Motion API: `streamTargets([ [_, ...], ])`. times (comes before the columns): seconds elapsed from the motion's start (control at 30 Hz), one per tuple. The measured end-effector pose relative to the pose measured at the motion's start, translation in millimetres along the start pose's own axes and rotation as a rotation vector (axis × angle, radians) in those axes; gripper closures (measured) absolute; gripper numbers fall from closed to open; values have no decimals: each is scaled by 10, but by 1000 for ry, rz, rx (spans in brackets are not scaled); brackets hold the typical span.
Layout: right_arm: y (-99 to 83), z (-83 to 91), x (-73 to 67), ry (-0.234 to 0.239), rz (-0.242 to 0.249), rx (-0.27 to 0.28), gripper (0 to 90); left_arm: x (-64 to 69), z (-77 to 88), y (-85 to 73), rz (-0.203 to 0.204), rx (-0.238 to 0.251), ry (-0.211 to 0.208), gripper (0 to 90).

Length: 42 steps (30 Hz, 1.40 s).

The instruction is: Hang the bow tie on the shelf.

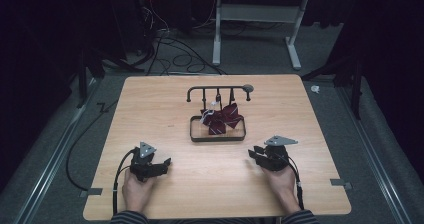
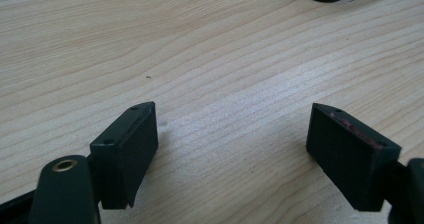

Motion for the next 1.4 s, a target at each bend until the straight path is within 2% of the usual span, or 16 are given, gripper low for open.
streamTargets([
  [0.33, -44, -70, -74, -11, 44, -27, 681, 0, 0, 0, 0, 0, 0, 211],
  [0.73, -95, -123, -124, -8, 49, -45, 679, 0, 0, 0, 1, 1, 0, 212],
  [0.83, -112, -134, -129, -3, 44, -43, 655, 0, 0, 0, 1, 1, 0, 212],
  [0.93, -119, -141, -147, 8, 57, -38, 583, 0, 0, 0, 1, 1, -1, 211],
  [1.13, -128, -150, -184, -31, 127, -42, 559, 0, 0, 0, 1, 1, -1, 211],
  [1.4, -127, -153, -181, -39, 123, -43, 547, 0, 0, -1, 1, 1, -1, 211],
])
Point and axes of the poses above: each handheld gripper's, and its own axes: z roughly backward along the jaws, y roughly out of its top, x roughly to its right, the point moved 7 cm from there along -z, roughly forward along the jaws, and after that the axes turned 11 degrees about x, right-handed, at the moved point
